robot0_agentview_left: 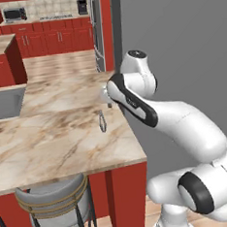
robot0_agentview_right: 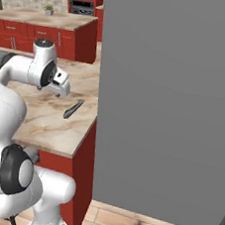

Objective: Pick up the tongs from the counter and place them near the plate next to the oven.

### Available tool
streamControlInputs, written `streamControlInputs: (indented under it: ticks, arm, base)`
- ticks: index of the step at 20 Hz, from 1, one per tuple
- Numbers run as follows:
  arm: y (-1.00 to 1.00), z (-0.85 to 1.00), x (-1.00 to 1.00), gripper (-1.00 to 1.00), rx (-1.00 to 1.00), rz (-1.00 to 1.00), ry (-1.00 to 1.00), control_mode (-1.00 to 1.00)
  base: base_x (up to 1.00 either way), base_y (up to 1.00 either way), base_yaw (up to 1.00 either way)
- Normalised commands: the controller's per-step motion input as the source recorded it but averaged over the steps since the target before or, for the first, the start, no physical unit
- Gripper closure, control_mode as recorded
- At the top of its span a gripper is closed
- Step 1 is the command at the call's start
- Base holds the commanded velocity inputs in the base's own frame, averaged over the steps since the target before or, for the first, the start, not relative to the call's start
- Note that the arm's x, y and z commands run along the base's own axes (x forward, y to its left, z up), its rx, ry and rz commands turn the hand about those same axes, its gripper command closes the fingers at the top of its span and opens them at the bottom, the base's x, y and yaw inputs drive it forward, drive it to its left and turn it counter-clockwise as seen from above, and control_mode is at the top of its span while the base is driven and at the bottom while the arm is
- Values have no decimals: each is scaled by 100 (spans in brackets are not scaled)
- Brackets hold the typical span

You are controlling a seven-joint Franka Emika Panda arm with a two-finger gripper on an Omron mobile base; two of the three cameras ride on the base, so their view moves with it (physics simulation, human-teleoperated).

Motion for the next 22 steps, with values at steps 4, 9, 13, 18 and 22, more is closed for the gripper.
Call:
streamControlInputs:
  ticks: [4,9,13,18,22]
  arm:
    - [3,-29,47,-100,-2,-4,7,-100]
    - [0,-33,41,-100,-6,-2,6,-100]
    - [0,-40,37,-100,-9,-2,4,-100]
    - [0,-72,3,-100,-15,0,0,-100]
    - [0,-39,18,-100,-4,0,0,-100]
  base:
    - [0,0,0]
    - [0,0,0]
    - [0,0,0]
    - [0,0,0]
    - [0,0,0]
